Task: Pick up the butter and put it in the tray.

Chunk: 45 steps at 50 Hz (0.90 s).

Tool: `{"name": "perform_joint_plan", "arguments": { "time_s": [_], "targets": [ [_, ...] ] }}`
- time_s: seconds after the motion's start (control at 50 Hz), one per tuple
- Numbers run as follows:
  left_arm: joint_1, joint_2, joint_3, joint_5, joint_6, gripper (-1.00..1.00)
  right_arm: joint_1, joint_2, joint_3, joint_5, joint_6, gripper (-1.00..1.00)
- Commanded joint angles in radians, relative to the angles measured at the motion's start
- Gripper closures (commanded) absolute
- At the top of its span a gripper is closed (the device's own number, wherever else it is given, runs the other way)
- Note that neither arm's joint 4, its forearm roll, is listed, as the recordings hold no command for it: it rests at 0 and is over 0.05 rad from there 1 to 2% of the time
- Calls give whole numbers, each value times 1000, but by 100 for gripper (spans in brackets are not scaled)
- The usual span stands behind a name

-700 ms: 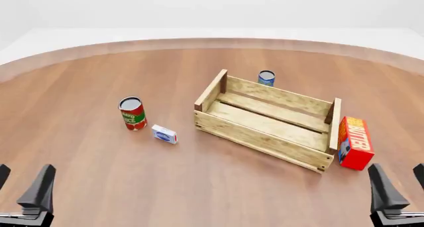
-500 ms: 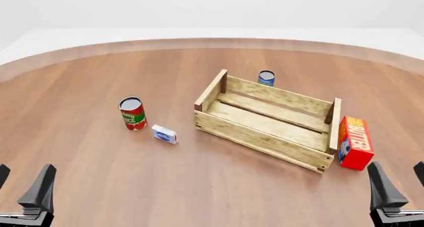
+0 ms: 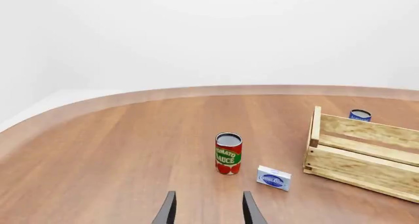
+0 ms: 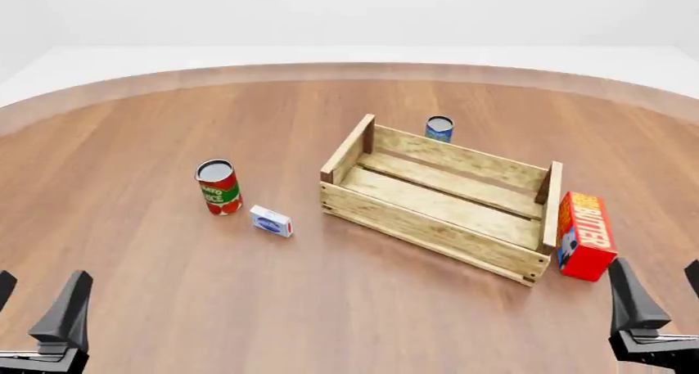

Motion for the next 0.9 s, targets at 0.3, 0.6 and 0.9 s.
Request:
{"name": "perform_joint_plan", "arguments": {
  "time_s": [0.3,0.6,0.9],
  "targets": [
    [0,0,0,0,0,-100,-61,158,8,-137,-10,-100],
    [0,0,0,0,0,-100,-92,270,7,-224,-3,-100],
    [0,0,0,0,0,-100,-109,428,8,-343,4,-100]
  ]
}}
